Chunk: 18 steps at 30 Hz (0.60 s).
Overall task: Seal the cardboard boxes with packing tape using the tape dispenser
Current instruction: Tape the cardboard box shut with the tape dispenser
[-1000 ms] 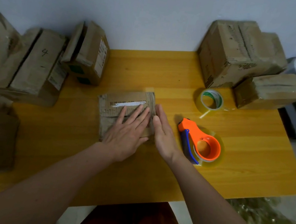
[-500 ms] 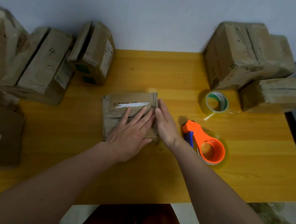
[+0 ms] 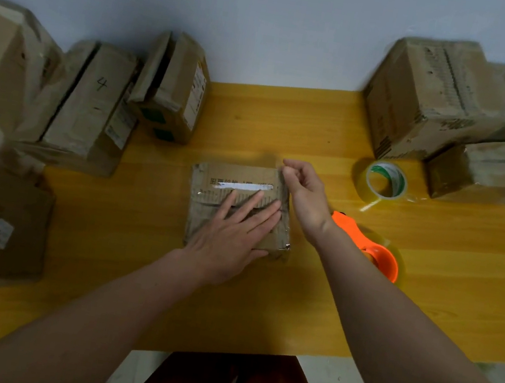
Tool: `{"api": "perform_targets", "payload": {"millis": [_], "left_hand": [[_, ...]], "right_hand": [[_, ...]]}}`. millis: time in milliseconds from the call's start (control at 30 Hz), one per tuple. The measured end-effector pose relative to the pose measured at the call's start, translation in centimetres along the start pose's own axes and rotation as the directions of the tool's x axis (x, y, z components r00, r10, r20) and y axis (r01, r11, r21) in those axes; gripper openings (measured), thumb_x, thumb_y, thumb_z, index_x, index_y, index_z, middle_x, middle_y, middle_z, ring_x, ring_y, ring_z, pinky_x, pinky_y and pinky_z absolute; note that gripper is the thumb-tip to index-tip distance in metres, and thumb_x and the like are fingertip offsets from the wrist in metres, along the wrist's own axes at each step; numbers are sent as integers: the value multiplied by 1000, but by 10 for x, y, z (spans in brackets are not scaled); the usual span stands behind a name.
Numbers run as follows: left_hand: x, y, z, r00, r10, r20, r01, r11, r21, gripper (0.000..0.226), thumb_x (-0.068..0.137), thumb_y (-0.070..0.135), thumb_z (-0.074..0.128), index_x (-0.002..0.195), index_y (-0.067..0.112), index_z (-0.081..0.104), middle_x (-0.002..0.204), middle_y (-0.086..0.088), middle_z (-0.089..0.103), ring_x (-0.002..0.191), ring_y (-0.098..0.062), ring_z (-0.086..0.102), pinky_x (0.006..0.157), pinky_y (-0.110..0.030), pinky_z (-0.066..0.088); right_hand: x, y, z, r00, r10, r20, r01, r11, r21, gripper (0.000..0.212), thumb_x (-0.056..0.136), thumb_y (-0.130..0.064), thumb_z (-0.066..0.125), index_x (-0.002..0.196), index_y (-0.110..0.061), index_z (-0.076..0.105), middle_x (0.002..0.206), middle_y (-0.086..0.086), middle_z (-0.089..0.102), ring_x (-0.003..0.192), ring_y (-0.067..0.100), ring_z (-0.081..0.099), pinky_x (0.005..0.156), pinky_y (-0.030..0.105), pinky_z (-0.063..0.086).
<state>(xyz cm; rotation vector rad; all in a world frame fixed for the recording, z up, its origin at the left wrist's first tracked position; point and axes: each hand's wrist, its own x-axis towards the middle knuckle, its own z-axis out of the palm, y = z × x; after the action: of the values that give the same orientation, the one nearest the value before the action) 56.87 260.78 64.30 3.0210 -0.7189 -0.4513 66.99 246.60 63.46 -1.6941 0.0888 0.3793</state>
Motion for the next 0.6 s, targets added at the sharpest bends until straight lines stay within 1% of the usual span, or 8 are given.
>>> {"api": "perform_targets", "payload": {"millis": [67, 133, 200, 233, 300, 400, 533, 600], "left_hand": [[0, -1, 1, 1000, 4, -7, -4, 1000, 1, 70, 99, 54, 19, 154, 20, -5, 156, 7, -21, 146, -21, -22, 118, -54, -6], [0, -1, 1, 1000, 10, -15, -10, 1000, 9, 70, 97, 54, 17, 154, 19, -3, 158, 6, -17, 147, -22, -19, 119, -54, -5], [1, -2, 2, 1000, 24, -16, -24, 1000, 21, 70, 97, 55, 16, 154, 19, -2, 160, 5, -13, 147, -23, -17, 119, -55, -4], [1, -3, 3, 999, 31, -20, -30, 999, 25, 70, 97, 55, 16, 155, 19, -1, 161, 4, -11, 148, -23, -16, 119, -55, -3], [1, -5, 7, 998, 46, -47, -45, 998, 37, 69, 98, 55, 16, 154, 17, 5, 162, 3, -2, 149, -25, -10, 119, -56, 2], [1, -6, 13, 997, 55, -57, -53, 997, 49, 69, 97, 55, 15, 154, 17, 9, 162, 1, 6, 149, -25, -2, 119, -56, 8], [1, -7, 13, 996, 47, -80, -44, 998, 45, 69, 97, 56, 17, 154, 18, 11, 162, -8, 4, 149, -28, -2, 119, -56, 7], [1, -8, 14, 996, 42, -84, -39, 999, 34, 68, 97, 56, 16, 154, 19, 10, 162, -13, 1, 149, -30, -5, 119, -56, 4]], "right_hand": [[4, -1, 0, 999, 45, 21, -47, 997, 67, 20, 95, -11, 57, 113, -1, 56, 81, -3, 57, 77, 5, 55, 75, 18, 47], [8, -5, 3, 995, 97, 11, -98, 990, 97, 5, 92, -11, 61, 95, -9, 57, 74, -3, 54, 68, 4, 55, 68, 18, 48], [16, -10, 8, 985, 166, -36, -162, 981, 106, 15, 92, -11, 62, 80, -14, 54, 72, 0, 53, 67, 11, 53, 67, 25, 48], [21, -11, 12, 976, 212, -53, -207, 974, 97, 15, 93, -12, 59, 80, -14, 53, 75, 3, 54, 70, 16, 53, 70, 32, 48], [28, -19, 18, 949, 312, -43, -312, 950, 16, 8, 97, -13, 47, 93, -10, 53, 89, 9, 55, 83, 26, 54, 80, 41, 48], [35, -23, 19, 887, 461, 6, -461, 887, 28, 28, 98, -8, 30, 110, -10, 56, 92, 12, 57, 91, 34, 58, 91, 51, 50], [37, -20, 13, 808, 589, -5, -578, 794, 185, 34, 100, -9, 30, 107, -9, 63, 85, 15, 62, 73, 30, 59, 73, 42, 54], [34, -9, 11, 864, 491, -113, -462, 861, 212, 29, 99, -12, 38, 108, -6, 65, 91, 13, 64, 77, 22, 57, 73, 36, 50]]}}
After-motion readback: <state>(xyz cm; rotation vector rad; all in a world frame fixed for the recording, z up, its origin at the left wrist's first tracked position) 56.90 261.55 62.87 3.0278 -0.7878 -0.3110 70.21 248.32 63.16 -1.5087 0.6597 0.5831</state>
